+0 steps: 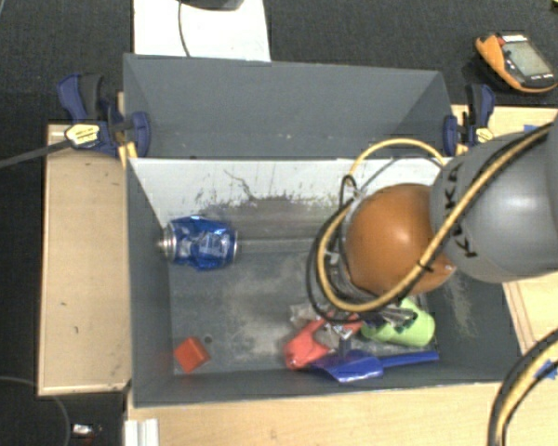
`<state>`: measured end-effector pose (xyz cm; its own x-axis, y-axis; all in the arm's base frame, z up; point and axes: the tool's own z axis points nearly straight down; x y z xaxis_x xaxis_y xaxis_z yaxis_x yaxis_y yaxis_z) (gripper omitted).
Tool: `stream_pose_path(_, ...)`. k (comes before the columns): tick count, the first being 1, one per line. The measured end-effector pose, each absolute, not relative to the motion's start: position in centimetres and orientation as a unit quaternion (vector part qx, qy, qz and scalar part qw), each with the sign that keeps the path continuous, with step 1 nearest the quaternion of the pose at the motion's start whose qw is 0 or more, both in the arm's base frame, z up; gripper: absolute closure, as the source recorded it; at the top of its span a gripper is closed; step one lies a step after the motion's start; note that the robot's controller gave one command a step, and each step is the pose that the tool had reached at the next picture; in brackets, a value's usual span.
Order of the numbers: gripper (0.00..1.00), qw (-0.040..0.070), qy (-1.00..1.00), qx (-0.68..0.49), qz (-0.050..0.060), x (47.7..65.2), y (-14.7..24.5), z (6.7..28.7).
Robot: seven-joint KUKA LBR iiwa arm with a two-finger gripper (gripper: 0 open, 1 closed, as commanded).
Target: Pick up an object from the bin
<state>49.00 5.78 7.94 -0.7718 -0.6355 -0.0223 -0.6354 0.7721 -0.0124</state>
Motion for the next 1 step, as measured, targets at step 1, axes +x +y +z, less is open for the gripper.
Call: stream_pose_path(1,1.00,0.011,0.941,-0.337,-0.001,48.89,5.79,9.73)
